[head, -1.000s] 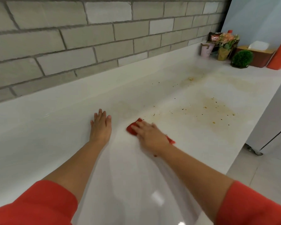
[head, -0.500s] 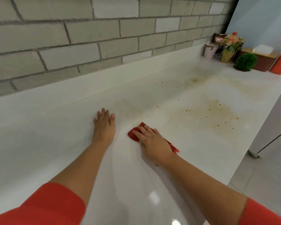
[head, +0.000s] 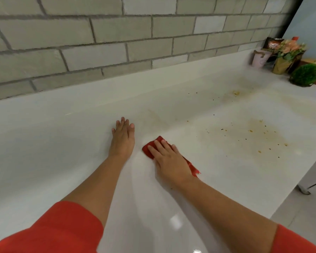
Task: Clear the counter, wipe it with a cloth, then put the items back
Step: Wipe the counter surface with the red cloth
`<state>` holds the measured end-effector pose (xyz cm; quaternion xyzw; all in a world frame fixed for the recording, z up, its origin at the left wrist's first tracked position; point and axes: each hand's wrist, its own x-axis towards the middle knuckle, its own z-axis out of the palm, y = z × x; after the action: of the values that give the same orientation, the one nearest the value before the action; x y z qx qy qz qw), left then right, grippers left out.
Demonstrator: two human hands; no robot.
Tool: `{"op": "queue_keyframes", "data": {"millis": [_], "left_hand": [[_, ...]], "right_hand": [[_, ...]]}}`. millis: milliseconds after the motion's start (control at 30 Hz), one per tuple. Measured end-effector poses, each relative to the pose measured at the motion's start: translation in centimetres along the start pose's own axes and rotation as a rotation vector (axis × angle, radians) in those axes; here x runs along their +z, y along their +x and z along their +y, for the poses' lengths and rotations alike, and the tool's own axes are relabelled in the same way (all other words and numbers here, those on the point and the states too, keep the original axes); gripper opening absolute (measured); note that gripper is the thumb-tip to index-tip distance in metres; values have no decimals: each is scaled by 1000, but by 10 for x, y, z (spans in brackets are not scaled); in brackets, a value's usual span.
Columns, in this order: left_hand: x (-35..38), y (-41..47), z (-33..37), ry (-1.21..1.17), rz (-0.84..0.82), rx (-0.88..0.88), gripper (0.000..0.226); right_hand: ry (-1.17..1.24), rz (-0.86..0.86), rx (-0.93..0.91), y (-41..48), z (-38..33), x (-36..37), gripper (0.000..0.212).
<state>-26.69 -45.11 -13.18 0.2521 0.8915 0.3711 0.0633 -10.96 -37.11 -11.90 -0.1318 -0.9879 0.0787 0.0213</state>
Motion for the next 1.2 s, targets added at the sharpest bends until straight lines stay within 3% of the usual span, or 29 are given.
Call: {"op": "queue_keyframes", "data": {"millis": [133, 267, 367, 500, 667, 800, 967, 1100, 1200], "left_hand": [[-2, -2, -2, -37, 27, -11, 52], [-2, -3, -2, -71, 47, -20, 51], [-3, -3, -2, -99, 57, -29, 51], [-3, -3, 0, -131, 68, -39, 52], [-5, -5, 2, -163, 94, -68, 52], [-7, -8, 2, -196, 131, -72, 52], [-7, -7, 3, -216, 137, -84, 51], [-8, -8, 7, -235, 143, -92, 52], [-8, -8, 8, -229, 171, -99, 51]], "right_hand": [[30, -70, -25, 62, 27, -5, 49], [-13, -31, 185, 68, 71, -9, 50], [-48, 37, 317, 32, 65, -5, 52], [-30, -4, 152, 6, 19, -4, 57], [40, -19, -70, 70, -4, 5, 55], [34, -73, 26, 127, 41, -3, 51], [-44, 40, 182, 83, 67, -5, 53], [-6, 25, -2, 52, 18, -2, 60], [29, -11, -149, 78, -4, 2, 60]]}}
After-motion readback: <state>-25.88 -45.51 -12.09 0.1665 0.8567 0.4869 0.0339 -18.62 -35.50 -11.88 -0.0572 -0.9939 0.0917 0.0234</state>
